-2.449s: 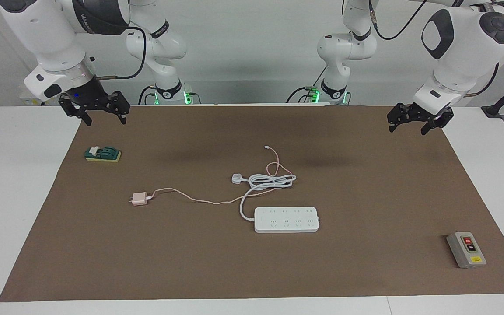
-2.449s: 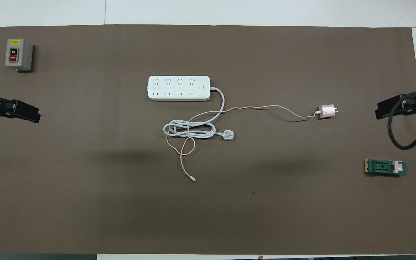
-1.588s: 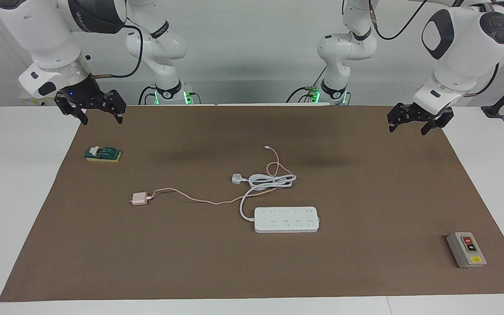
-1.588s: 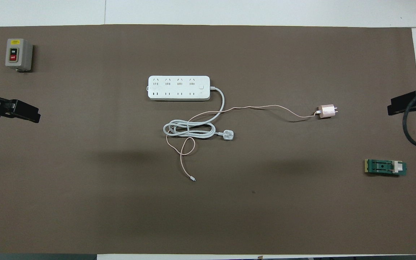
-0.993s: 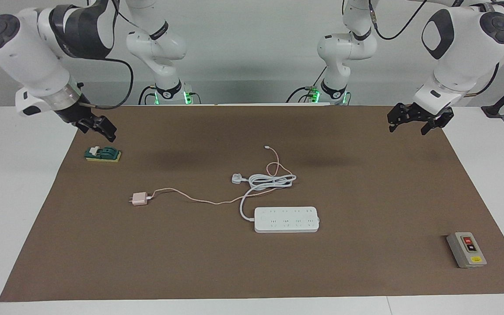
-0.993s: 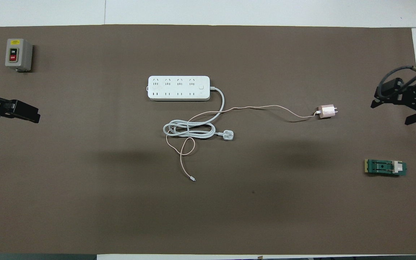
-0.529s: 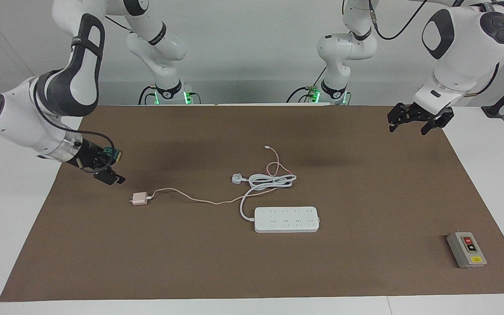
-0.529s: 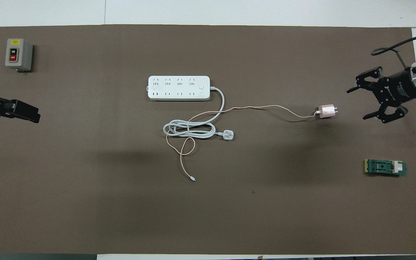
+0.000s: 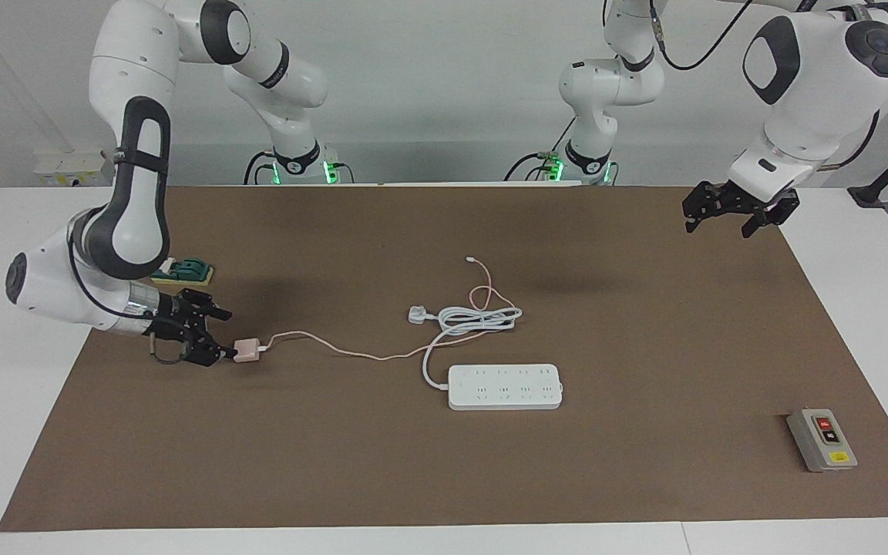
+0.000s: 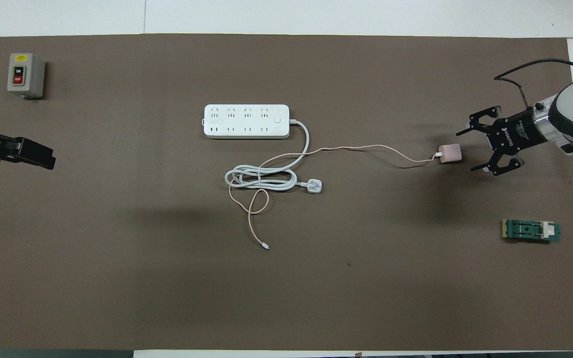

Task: Plug charger into power strip
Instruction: 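Reach the right gripper over the small pink charger, then close the right gripper on the pink charger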

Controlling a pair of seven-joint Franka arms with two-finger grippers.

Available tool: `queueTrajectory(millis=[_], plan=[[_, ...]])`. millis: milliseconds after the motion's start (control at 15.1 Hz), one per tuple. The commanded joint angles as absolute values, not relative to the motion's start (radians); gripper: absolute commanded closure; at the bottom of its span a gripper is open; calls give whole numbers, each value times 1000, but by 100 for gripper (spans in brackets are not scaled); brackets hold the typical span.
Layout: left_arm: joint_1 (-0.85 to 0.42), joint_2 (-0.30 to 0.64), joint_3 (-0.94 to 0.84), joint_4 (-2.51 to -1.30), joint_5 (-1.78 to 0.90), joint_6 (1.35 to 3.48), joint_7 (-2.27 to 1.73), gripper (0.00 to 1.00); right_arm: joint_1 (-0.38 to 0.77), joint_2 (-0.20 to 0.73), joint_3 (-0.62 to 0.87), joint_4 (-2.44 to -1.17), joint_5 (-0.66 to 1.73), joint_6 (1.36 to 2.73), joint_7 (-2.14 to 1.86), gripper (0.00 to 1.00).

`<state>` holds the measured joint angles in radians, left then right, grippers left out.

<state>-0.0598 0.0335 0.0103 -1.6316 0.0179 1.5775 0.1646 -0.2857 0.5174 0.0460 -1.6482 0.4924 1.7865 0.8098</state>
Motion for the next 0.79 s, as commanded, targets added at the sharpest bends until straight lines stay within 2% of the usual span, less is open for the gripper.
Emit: queueTrajectory(millis=[0, 199, 397, 728], plan=[[-60, 15, 12, -1644, 26, 1577, 170, 0, -296, 537, 54, -1644, 522, 1802, 836, 5], [-58, 15, 12, -1644, 26, 1577, 169, 0, -287, 551, 54, -1647, 526, 1851, 836, 5], [-60, 14, 12, -1644, 26, 1577, 169, 0, -295, 606, 55, -1641, 552, 1899, 810, 5], [-58, 15, 12, -1644, 26, 1577, 169, 0, -279, 607, 55, -1647, 595, 1911, 811, 7]])
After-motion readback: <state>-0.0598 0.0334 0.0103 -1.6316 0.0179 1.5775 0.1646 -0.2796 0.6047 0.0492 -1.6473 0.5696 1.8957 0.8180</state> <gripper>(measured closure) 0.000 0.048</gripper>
